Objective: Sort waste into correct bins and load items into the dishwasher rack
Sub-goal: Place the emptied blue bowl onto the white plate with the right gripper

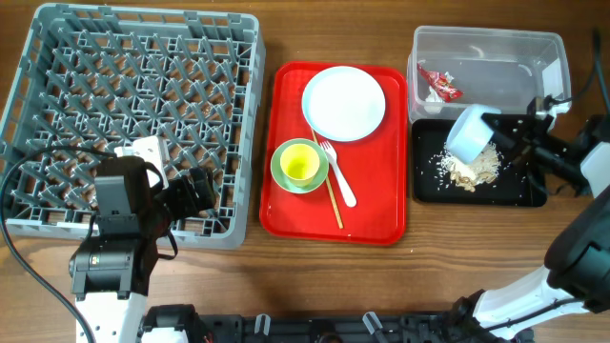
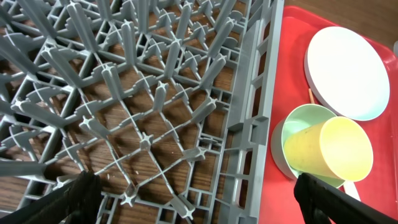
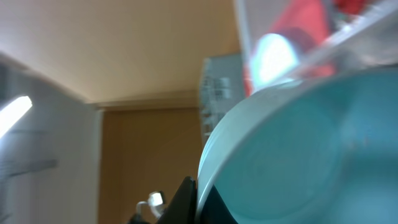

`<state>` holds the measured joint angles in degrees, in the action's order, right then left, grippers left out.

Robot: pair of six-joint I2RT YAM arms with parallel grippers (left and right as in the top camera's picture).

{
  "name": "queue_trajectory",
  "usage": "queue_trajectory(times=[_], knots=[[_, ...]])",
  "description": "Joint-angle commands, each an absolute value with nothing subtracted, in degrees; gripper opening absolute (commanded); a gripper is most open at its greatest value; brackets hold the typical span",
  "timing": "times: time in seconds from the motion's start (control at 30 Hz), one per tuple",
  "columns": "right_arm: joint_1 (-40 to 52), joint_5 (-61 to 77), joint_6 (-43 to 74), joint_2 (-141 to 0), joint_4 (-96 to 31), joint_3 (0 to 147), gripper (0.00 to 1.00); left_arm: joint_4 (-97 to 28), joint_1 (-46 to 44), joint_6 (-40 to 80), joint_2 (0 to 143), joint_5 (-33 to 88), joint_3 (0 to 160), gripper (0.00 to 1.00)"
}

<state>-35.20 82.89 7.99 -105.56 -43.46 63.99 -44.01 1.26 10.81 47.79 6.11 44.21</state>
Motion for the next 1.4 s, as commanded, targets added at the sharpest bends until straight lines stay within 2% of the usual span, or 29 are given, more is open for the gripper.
queue_trajectory(times=[0.0, 0.13, 0.3, 0.5, 0.53, 0.67, 0.8, 1.13, 1.37], knots=[[-33.91, 67.99, 5.56, -105.25, -46.44, 64.18, 0.04, -44.01, 1.67, 11.11, 47.7, 7.03, 45.34, 1.0], [-31.42, 65.23, -1.56, -100.84, -52.64, 66.94, 0.04, -43.99, 1.67, 11.11, 47.7, 7.01, 45.34, 1.0], [-24.73, 56.82, -1.37, -90.94, -53.25, 70.26, 0.04, -44.01, 1.67, 11.11, 47.7, 7.01, 45.34, 1.0], [-6.74, 38.5, -0.58, -83.61, -50.87, 70.59, 0.04, -43.99, 1.67, 11.11, 47.7, 7.01, 45.34, 1.0], [0.21, 30.22, 2.24, -83.83, -50.85, 73.21, 0.04, -43.99, 1.67, 11.11, 47.7, 7.03, 45.34, 1.0], [10.79, 17.41, 5.28, -84.82, -51.31, 81.45, 0.04, -43.99, 1.67, 11.11, 47.7, 7.03, 45.34, 1.0], [19.2, 4.47, 4.29, -86.76, -43.97, 84.95, 0.04, -44.01, 1.67, 11.11, 47.7, 7.03, 45.34, 1.0], [24.6, 4.67, 3.42, -107.22, -37.45, 84.95, 0.04, -44.01, 1.67, 11.11, 47.7, 7.03, 45.34, 1.0], [25.67, 5.82, 5.1, -114.91, -34.59, 84.95, 0.06, -44.03, 1.67, 11.11, 47.7, 7.03, 45.34, 1.0]])
